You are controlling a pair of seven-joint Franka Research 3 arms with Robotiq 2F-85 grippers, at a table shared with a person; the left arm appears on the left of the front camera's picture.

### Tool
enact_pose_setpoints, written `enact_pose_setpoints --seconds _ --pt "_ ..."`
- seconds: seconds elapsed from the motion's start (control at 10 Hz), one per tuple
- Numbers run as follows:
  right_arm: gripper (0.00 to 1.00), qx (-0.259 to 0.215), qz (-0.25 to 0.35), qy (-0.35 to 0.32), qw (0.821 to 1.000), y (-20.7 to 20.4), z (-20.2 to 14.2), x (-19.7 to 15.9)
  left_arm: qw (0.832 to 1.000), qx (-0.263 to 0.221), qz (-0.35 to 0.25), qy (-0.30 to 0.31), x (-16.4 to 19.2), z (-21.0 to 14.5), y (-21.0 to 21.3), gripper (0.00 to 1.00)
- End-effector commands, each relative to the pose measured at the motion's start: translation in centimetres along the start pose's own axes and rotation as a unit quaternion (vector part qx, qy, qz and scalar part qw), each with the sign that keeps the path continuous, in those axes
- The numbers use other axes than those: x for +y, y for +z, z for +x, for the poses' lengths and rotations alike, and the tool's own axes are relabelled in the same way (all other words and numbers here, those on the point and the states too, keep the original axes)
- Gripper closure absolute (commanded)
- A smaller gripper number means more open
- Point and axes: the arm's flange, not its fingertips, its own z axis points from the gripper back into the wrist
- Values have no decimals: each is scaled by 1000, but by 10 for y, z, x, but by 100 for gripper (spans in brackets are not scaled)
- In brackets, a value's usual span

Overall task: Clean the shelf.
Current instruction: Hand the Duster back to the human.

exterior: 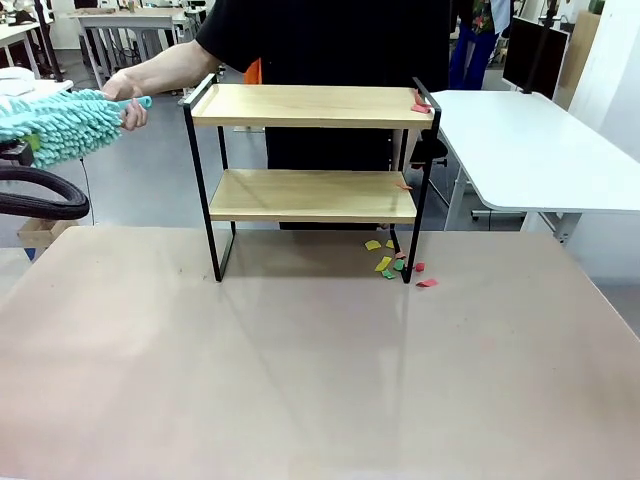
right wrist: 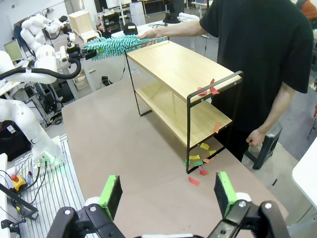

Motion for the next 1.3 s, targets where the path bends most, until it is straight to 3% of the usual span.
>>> enact_pose_setpoints --seconds 0.0,0.2,0.5,0.7,0.9,1.0,1.2 --pt "0 -2 2 8 1000 1 0 0 1000 14 -11 2 3 3 2 0" --pt "0 -2 2 8 1000 1 0 0 999 27 -24 15 3 5 3 0" --pt "0 -2 2 8 1000 1 0 0 992 37 -66 105 9 23 9 0" --pt "0 -2 2 8 1000 1 0 0 978 17 -96 187 19 70 29 0" --pt "0 -2 2 8 1000 1 0 0 950 5 -111 293 48 121 49 0" --pt "0 -2 2 8 1000 1 0 0 943 -3 -90 321 68 134 53 0" --pt "0 -2 2 8 1000 1 0 0 913 -1 -61 404 119 141 61 0"
